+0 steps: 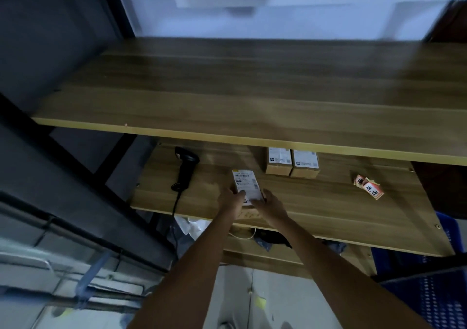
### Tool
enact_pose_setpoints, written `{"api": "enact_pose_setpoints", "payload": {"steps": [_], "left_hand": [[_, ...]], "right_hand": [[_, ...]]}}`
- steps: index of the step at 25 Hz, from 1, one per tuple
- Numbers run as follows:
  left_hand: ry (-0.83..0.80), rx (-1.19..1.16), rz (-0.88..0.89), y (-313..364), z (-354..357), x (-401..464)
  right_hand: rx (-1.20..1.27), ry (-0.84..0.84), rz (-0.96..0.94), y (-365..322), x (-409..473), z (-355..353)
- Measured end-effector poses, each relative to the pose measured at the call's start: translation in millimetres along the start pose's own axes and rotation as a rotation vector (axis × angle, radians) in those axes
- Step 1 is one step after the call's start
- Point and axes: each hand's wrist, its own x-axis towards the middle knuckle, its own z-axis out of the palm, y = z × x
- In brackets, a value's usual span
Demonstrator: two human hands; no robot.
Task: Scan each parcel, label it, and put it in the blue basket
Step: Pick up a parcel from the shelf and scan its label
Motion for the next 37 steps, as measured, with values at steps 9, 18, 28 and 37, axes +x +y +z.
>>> {"api": "enact_pose_setpoints", "payload": {"steps": [9, 18, 28, 37], "left_hand": [[-0.125, -0.466, -0.068, -54.9, -73.3, -3.8], [0.065, -0.689, 0.049, -131.5, -177.8, -10.1], [0.048, -0.794, 0.076, -139.3, -216.2, 15.3], [0.016, -0.814, 0.065, -119.1, -209.3, 34.3]], "right_hand": [[0.267, -0.070, -0.026, -17.5, -7.9, 55.0], [-0.074, -0.027, -0.066, -108.4, 67.3, 157.4], [-0.110, 0.123, 0.125, -134.4, 147.8, 213.4], [0.653, -0.056, 0.130, -117.7, 63.9, 160.7]]}}
